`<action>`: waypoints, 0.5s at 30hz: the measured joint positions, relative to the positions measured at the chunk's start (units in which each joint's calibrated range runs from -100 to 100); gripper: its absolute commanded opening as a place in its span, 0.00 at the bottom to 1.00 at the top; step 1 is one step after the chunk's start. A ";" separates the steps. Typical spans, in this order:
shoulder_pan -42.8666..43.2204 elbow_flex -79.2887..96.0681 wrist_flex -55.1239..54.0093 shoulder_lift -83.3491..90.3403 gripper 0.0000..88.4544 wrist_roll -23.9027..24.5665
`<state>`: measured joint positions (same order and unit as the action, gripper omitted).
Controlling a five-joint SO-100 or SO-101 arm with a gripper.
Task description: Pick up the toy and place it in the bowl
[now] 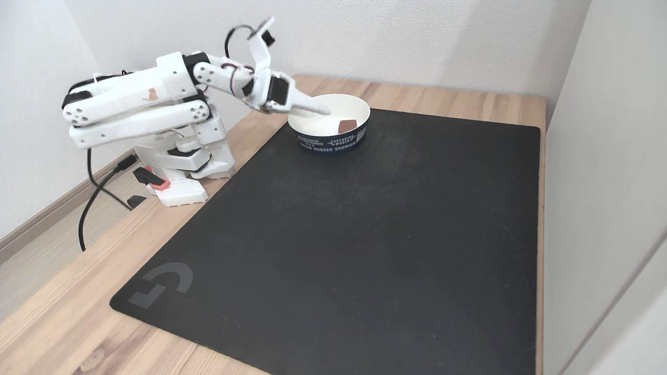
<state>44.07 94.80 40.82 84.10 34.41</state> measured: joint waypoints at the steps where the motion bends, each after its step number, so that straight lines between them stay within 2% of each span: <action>1: -2.33 -0.66 -0.34 0.25 0.03 0.00; 2: -6.16 -1.98 -0.59 0.08 0.03 0.00; 5: -10.65 -3.68 -0.76 1.17 0.03 0.00; 6: -15.31 -3.97 -0.76 2.91 0.03 0.00; 8: -17.06 -3.68 -0.76 4.66 0.03 -0.36; 15: -33.13 1.23 -0.76 14.32 0.03 -7.36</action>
<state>10.94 96.03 40.06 98.42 27.05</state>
